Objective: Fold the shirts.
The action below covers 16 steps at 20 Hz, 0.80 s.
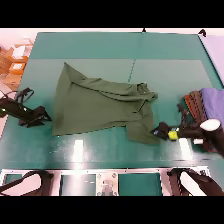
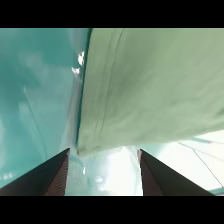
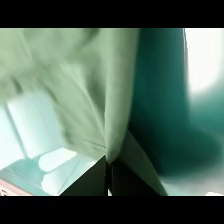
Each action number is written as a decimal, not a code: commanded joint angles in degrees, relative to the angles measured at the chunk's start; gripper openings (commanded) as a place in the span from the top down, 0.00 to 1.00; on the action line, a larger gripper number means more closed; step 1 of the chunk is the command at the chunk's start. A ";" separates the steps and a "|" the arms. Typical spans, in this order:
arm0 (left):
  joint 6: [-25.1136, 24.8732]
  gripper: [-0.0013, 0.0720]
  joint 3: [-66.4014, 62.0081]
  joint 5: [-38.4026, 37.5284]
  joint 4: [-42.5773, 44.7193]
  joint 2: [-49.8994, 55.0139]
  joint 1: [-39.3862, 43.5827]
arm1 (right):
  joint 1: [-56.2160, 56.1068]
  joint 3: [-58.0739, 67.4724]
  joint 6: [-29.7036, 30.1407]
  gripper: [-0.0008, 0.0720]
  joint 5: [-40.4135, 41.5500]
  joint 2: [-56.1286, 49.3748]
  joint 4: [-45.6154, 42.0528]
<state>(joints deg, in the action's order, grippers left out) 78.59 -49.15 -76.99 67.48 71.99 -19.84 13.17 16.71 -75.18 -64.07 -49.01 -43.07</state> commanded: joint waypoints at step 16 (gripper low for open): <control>-6.08 0.92 14.86 16.28 -9.75 0.00 -0.04 | 15.21 9.40 -2.43 0.29 4.79 -1.27 -1.92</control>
<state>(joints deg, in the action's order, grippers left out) 75.29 -35.42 -66.15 60.84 71.88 -19.88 24.53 24.77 -79.40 -60.36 -46.11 -44.18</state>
